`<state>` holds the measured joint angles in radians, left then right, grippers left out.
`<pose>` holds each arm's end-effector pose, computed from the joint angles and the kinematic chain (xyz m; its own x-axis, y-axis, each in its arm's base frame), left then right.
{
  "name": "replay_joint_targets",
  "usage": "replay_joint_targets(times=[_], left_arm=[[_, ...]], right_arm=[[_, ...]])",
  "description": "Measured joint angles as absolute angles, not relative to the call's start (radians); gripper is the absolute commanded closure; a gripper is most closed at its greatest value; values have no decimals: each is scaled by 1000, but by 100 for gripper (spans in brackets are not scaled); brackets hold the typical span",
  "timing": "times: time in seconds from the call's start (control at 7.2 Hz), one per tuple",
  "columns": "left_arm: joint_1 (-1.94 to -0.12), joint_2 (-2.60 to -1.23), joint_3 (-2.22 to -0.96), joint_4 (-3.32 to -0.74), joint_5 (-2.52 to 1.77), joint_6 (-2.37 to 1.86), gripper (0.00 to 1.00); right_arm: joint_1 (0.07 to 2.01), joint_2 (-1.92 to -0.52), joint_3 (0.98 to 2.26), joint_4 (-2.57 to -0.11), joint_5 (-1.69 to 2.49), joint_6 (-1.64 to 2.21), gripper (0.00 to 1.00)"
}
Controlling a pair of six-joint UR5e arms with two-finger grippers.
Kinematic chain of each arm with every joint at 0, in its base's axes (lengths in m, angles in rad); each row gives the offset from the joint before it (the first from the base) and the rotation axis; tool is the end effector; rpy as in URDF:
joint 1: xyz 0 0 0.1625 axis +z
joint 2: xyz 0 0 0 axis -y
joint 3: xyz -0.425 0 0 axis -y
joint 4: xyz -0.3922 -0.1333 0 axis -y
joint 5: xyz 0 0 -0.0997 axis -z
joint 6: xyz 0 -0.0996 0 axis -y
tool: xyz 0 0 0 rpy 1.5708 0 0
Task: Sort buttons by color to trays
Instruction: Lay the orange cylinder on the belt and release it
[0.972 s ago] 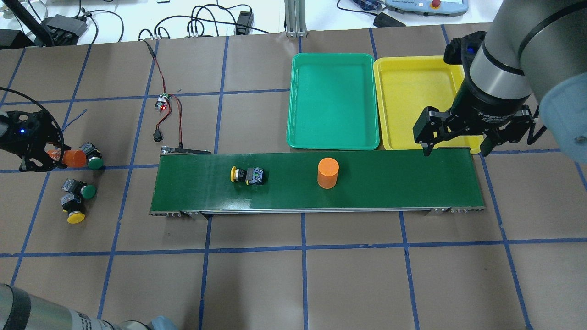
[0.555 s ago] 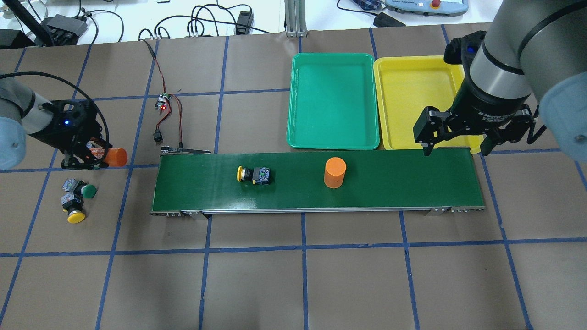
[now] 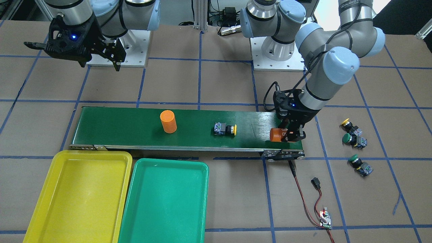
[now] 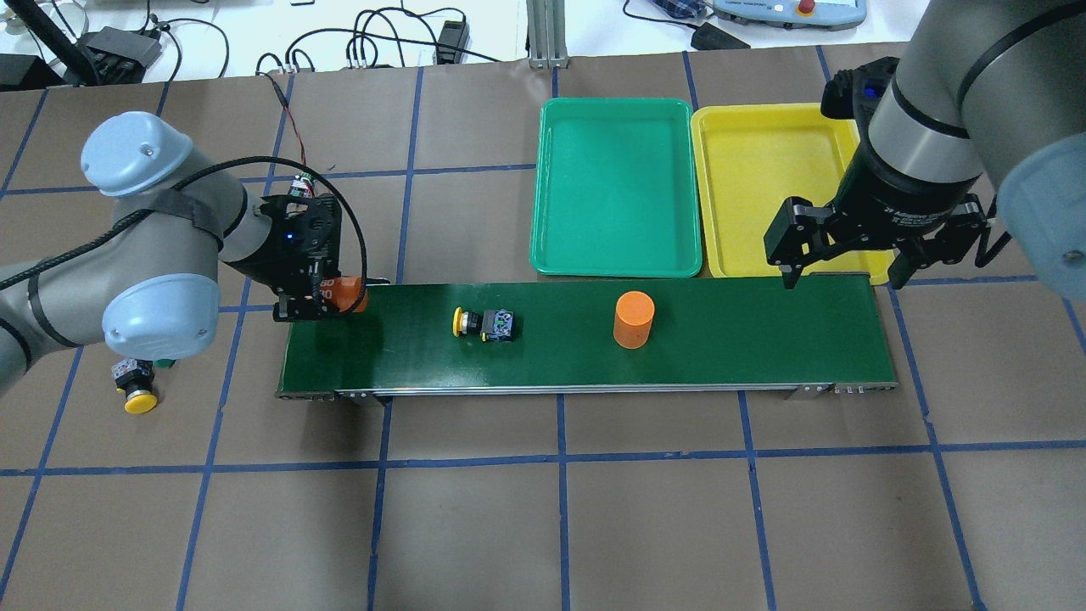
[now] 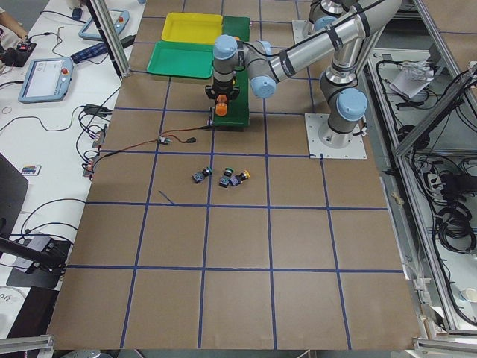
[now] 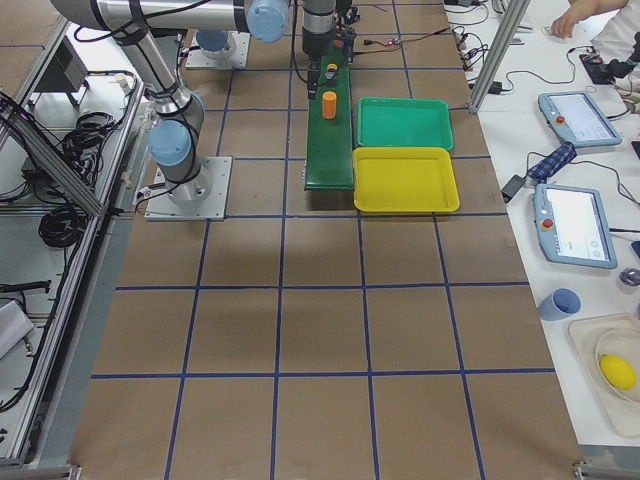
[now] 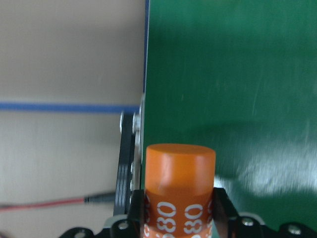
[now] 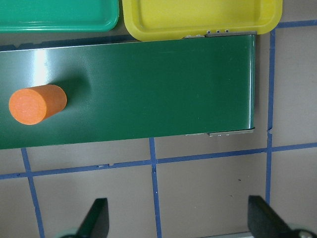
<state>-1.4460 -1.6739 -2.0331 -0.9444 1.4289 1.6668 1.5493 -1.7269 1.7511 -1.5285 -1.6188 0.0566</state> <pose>-0.0864 -0.4950 0.2828 -0.0294 0.9968 -0.0742 0.9907 0.0192 -0.1347 0.1195 -0.4215 0.4670 -0.9959 0.0747 0.0516 0.0779 0.9949 0.0636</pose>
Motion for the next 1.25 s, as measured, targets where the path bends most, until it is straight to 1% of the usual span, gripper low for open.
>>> replay_joint_targets(times=[0.28, 0.42, 0.56, 0.97, 1.11, 1.25], left_arm=[[-1527, -1650, -2049, -939, 1428, 1552, 52], [-1549, -1643, -2065, -939, 1429, 1507, 24], [-1558, -1638, -2084, -940, 1430, 1463, 13], [-1539, -1610, -2098, -945, 1429, 1417, 11], [-1485, -1590, -2096, -949, 1429, 1422, 11], [-1400, -1575, -2097, -948, 1427, 1422, 7]], right_arm=[[1549, -1727, 1752, -1526, -1619, 56, 0], [1549, -1727, 1752, -1525, -1619, 56, 0], [1549, -1728, 1752, -1525, -1619, 56, 0], [1549, -1726, 1751, -1523, -1616, 57, 0], [1548, -1725, 1750, -1523, -1611, 56, 0], [1548, -1726, 1749, -1523, -1609, 58, 0]])
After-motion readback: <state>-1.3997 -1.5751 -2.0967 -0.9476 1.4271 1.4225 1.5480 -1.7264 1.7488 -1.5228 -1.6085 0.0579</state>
